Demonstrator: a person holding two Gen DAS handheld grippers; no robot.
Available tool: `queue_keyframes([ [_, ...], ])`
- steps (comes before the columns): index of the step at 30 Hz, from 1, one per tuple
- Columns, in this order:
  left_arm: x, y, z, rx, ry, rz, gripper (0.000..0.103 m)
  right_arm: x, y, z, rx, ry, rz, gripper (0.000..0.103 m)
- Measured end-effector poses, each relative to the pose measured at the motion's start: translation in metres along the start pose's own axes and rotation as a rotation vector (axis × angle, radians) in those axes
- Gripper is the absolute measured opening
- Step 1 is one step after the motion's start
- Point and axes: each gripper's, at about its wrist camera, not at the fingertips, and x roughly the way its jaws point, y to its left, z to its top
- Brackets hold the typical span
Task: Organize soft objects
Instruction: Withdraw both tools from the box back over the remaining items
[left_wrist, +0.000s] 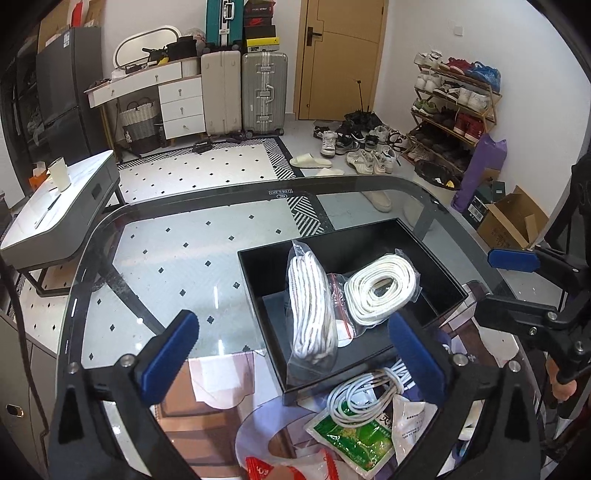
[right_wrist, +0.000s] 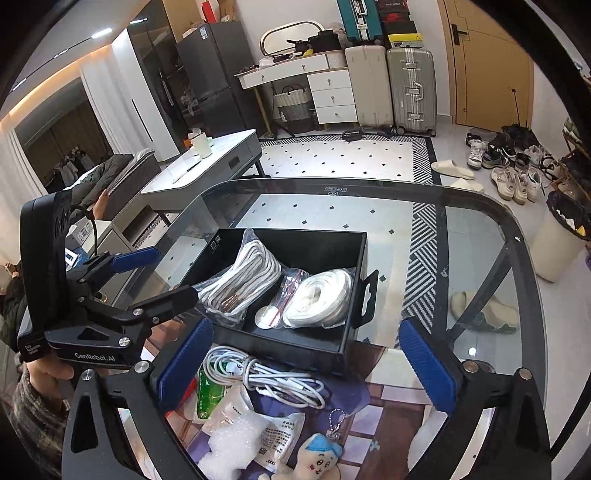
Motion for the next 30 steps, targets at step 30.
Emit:
queue_keyframes([
  [30,-0.032,0.013,-0.062,-0.050,-0.019,0.067,0.103,-0.024,-0.017,-0.068,0.087,0.005,-0.065,0.102],
])
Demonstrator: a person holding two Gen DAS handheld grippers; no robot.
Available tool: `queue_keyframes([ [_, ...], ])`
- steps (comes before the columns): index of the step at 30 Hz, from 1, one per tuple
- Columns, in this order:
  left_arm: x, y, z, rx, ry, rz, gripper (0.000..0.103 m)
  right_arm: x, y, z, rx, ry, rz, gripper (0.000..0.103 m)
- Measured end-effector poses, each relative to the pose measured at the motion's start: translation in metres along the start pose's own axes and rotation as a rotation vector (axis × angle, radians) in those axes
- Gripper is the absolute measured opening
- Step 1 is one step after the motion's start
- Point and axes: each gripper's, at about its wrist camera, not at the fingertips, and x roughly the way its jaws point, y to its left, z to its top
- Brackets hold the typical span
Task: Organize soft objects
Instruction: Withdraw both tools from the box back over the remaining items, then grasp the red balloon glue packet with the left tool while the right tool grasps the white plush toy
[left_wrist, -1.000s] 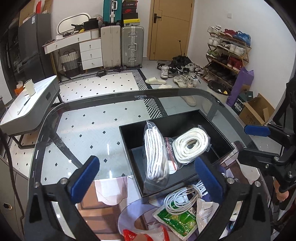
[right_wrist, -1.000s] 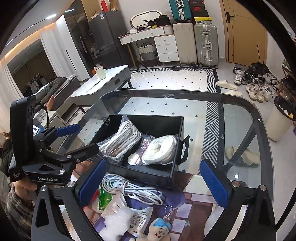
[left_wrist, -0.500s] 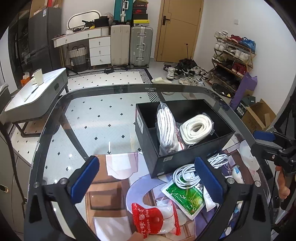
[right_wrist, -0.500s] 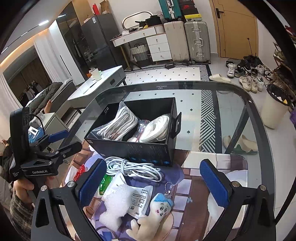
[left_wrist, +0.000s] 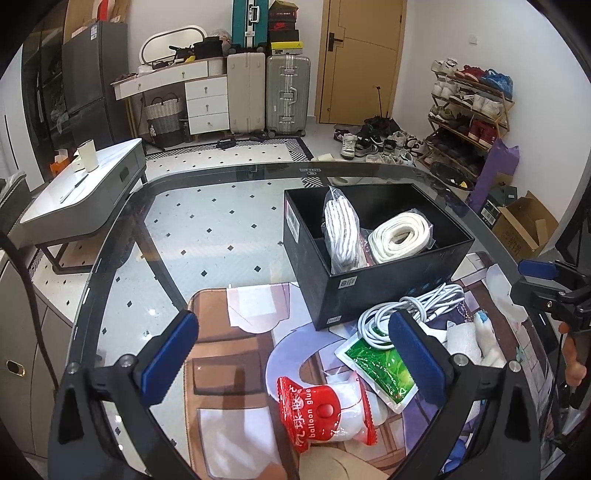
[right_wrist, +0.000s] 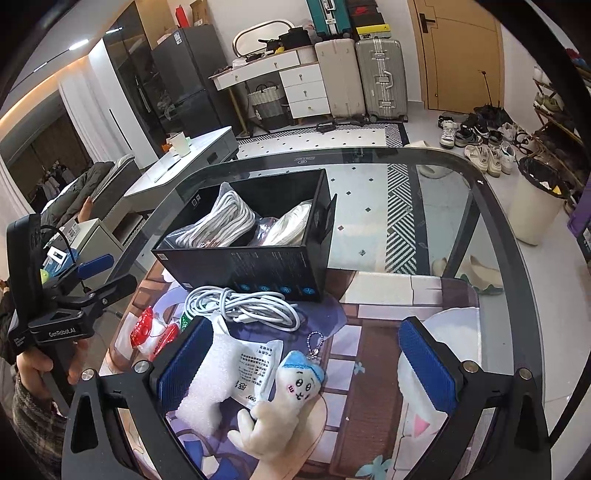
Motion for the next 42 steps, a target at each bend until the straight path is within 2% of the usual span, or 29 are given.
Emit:
queue_keyframes([
  [15,-0.001,0.004,-0.029,-0.004,0.031,-0.006,0.103,0.010,0.001,-0.024,0.025,0.039,0.010,0.102],
  [42,0.011,-0.004,-0.049,0.017,0.089,-0.031,0.103,0.023,-0.002,-0.051,0.044,0.091,-0.007,0.102],
])
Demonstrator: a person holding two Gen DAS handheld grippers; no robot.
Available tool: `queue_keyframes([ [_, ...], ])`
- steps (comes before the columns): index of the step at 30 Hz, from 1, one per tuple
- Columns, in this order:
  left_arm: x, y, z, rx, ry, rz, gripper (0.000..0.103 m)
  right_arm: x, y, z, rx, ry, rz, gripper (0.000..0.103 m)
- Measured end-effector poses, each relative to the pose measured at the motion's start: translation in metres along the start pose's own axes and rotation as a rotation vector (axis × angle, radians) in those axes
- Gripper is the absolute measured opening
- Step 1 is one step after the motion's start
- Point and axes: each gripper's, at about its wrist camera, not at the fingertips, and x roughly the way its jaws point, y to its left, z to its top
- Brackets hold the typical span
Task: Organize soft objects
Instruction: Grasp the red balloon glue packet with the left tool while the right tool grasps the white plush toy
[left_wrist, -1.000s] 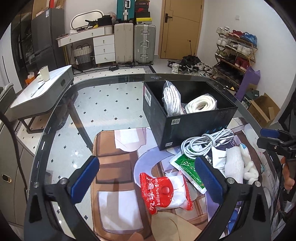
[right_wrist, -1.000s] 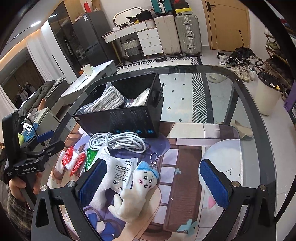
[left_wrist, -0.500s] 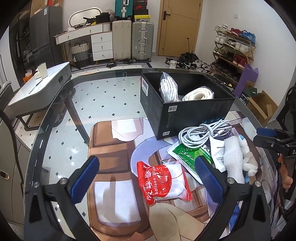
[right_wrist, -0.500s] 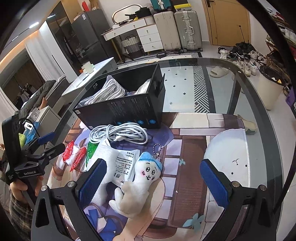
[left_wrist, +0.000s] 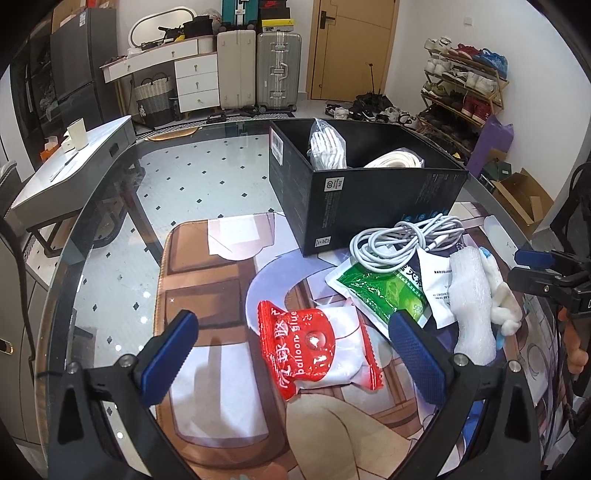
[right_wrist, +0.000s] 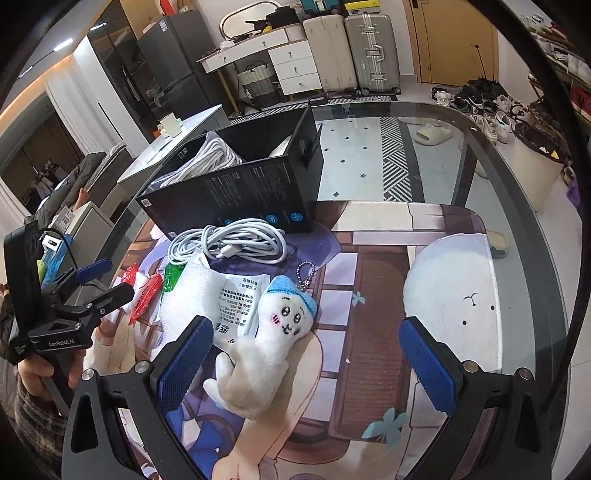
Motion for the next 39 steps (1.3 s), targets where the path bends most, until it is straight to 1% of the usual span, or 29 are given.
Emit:
queue_keyframes([
  [21,0.015,-0.001,-0.008,0.017,0.053,0.002,0.103,0.012,0.001,-0.007,0.010,0.030,-0.006,0.102],
  [27,0.018,0.001,-0.010,0.015,0.065,0.008,0.103,0.016,0.007,-0.006,0.002,0.030,-0.034,0.102],
  [32,0.019,0.002,-0.010,0.022,0.063,0.021,0.103,0.019,0.014,-0.007,-0.026,0.033,-0.075,0.102],
  [39,0.023,0.002,-0.009,0.027,0.070,0.055,0.103,0.024,0.020,-0.009,-0.056,0.034,-0.118,0.102],
])
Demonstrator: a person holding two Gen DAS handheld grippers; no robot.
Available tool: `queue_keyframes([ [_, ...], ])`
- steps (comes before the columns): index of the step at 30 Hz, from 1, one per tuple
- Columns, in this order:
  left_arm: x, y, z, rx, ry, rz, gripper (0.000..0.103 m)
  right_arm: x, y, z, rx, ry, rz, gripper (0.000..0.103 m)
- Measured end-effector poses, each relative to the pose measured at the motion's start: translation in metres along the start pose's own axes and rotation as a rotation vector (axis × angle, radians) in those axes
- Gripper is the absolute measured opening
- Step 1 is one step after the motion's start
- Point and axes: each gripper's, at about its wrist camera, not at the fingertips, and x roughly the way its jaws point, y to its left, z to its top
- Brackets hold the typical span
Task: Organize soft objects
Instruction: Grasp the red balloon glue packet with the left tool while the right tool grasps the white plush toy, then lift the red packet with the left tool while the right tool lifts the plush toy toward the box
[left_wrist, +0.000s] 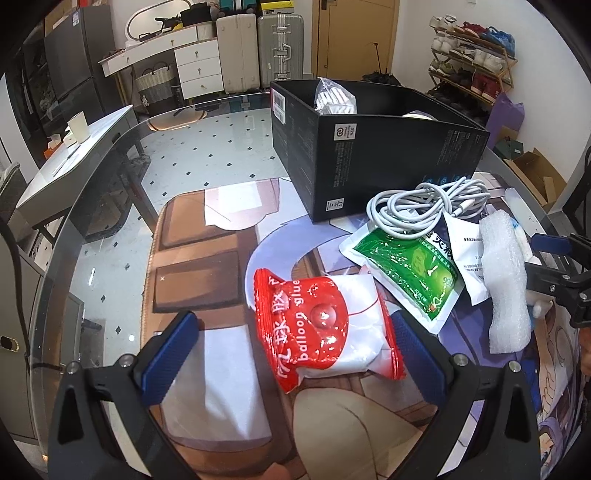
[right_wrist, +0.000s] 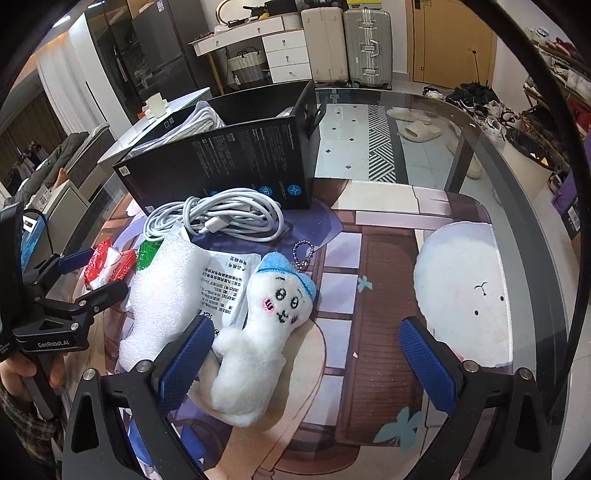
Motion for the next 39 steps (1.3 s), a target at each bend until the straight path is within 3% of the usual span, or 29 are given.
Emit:
queue_keyframes([
  [10,0.001,0.002,0.001,-0.006,0.001,0.005,0.103,0.002,0.010,-0.003,-0.050,-0.017,-0.054,0.085],
  [15,0.001,0.002,0.001,-0.004,-0.001,0.001,0.102,-0.001,0.014,-0.003,-0.071,-0.019,-0.037,0.062],
  [17,-0.001,0.001,0.001,0.003,-0.011,-0.005,0.094,-0.002,0.016,-0.003,-0.076,-0.017,-0.029,0.054],
  [22,-0.007,0.000,0.000,0.006,-0.039,-0.007,0.064,-0.005,0.020,-0.003,-0.087,-0.003,0.006,0.034],
  [23,-0.008,0.000,0.000,0.006,-0.041,-0.008,0.062,-0.005,0.020,-0.003,-0.085,0.002,0.020,0.029],
  [30,-0.009,0.002,0.000,0.009,-0.042,-0.017,0.049,-0.009,0.013,-0.003,-0.058,0.012,0.069,0.027],
  [39,-0.014,0.001,0.000,-0.004,-0.051,-0.062,0.047,-0.016,0.008,0.004,-0.051,-0.008,0.077,0.027],
])
